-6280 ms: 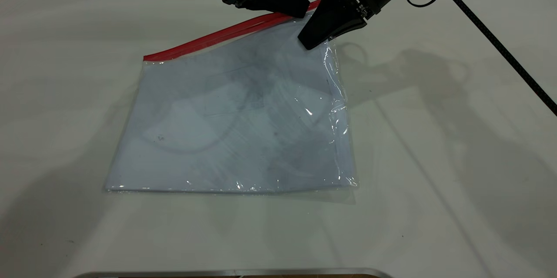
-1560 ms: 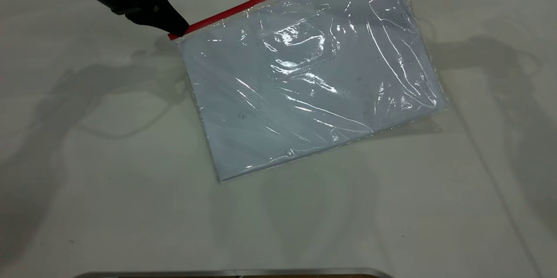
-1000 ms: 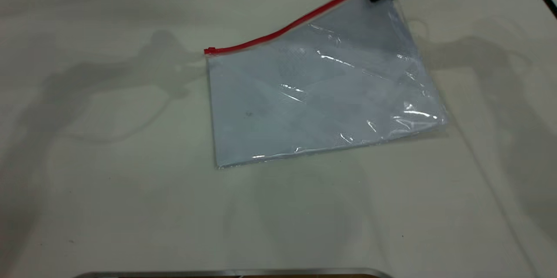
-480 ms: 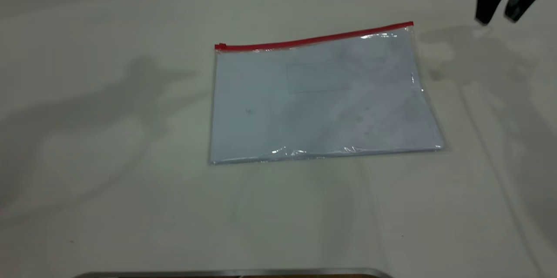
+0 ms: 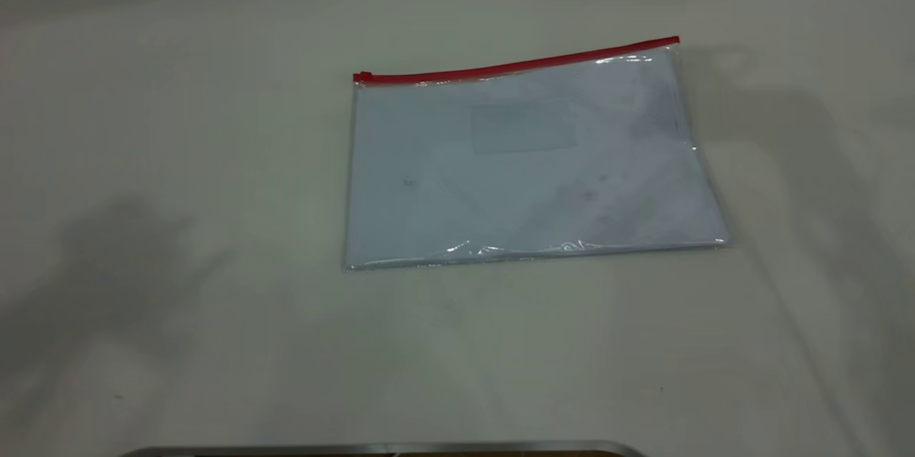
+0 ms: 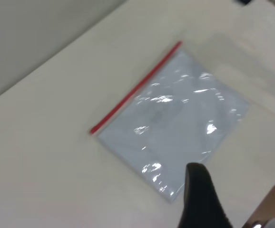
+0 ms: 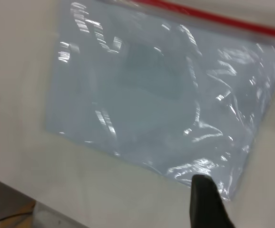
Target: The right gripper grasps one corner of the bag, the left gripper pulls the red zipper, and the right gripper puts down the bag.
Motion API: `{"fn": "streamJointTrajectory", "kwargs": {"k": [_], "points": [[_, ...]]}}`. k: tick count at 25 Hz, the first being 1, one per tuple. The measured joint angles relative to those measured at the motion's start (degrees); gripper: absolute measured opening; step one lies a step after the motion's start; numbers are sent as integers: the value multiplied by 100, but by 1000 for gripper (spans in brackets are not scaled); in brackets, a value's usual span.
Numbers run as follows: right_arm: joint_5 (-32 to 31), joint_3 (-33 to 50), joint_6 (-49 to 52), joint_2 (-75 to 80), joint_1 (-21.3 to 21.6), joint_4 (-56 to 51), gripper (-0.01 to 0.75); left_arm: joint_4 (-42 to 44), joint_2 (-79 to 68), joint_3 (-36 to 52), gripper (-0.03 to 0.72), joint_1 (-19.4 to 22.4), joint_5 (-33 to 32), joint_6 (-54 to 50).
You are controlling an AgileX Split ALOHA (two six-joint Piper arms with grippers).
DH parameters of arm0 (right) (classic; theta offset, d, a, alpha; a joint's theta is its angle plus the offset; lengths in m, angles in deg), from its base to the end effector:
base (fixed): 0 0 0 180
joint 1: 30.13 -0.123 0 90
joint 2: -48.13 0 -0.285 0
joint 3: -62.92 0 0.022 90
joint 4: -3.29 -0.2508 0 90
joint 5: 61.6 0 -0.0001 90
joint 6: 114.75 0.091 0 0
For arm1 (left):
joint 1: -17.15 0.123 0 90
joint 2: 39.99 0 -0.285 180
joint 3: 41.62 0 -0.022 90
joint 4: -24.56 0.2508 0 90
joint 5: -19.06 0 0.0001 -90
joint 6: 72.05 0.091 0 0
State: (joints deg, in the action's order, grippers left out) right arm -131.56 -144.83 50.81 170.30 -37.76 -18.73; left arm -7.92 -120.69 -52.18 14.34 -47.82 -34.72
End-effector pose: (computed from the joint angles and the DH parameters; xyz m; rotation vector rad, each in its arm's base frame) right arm 0.4203 0.0887 0.2854 -0.4221 2.7734 0.5142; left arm 0.2374 -0.0567 0.4558 0.7501 2.1112 -0.4078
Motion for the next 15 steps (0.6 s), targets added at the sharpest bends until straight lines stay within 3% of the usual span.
{"fn": "streamJointTrajectory", "kwargs": {"k": [7,15], "points": [[-43,816,166,-2142,-87,55,428,640,808,691,507,0,0,-778],[-80,3039,280,-5005,-150,475,427,1427,1520,2177,507,0,0,-1976]]}}
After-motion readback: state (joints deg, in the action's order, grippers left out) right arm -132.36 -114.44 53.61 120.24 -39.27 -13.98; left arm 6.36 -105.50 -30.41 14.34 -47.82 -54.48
